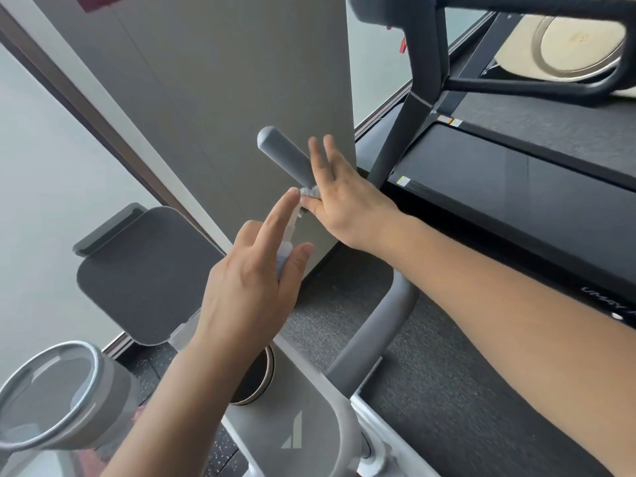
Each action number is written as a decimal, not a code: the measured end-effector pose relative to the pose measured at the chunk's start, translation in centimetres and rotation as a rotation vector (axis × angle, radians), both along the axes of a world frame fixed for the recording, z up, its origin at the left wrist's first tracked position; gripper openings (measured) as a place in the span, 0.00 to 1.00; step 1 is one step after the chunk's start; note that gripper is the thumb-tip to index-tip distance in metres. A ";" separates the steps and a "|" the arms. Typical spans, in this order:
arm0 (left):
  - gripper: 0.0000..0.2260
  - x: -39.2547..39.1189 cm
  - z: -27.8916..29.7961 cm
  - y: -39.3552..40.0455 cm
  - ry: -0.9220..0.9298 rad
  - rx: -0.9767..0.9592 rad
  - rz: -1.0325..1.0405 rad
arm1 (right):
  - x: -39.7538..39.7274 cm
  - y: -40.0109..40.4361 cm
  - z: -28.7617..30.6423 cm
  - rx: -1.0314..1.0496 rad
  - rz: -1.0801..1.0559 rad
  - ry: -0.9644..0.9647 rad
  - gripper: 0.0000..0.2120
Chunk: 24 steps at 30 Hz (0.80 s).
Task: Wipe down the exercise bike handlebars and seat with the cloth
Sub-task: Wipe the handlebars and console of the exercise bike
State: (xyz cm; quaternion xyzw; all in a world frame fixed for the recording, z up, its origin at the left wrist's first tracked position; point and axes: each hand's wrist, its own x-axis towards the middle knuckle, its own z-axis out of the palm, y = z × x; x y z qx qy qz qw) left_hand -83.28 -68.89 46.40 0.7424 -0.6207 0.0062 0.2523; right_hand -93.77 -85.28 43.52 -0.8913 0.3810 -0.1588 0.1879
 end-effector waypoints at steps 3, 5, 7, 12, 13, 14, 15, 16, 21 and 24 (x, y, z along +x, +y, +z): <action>0.26 0.4 0.2 -0.4 0.028 -0.009 0.007 | 0.6 -0.5 0.4 0.015 -0.039 -0.030 0.43; 0.26 0.6 0.2 -0.7 0.043 -0.015 0.012 | -0.4 0.0 0.3 0.049 -0.137 -0.020 0.47; 0.25 0.6 0.2 -1.0 0.050 -0.012 0.012 | -1.8 0.9 -0.3 0.020 -0.215 0.090 0.46; 0.26 0.8 -0.2 -1.0 0.046 0.006 0.002 | -3.9 3.4 -1.5 -0.177 -0.298 0.177 0.30; 0.26 0.9 -0.3 -1.0 0.045 0.005 0.000 | -3.7 3.5 -1.6 -0.201 -0.301 0.178 0.30; 0.26 1.0 -0.3 -0.9 0.046 0.004 0.000 | -3.3 3.4 -1.5 -0.217 -0.301 0.174 0.31; 0.26 1.2 -0.3 -0.8 0.052 0.003 0.003 | -2.8 3.3 -1.5 -0.231 -0.300 0.169 0.32; 0.26 1.3 -0.4 -0.7 0.058 0.000 0.008 | -2.2 3.0 -1.5 -0.240 -0.302 0.164 0.35; 0.26 1.6 -0.7 -0.5 0.074 -0.001 0.011 | 1.8 0.7 -1.1 -0.280 -0.264 0.116 0.47; 0.26 1.8 -0.7 -0.4 0.084 0.000 0.009 | 3.4 -0.1 0.0 -0.267 -0.231 0.054 0.48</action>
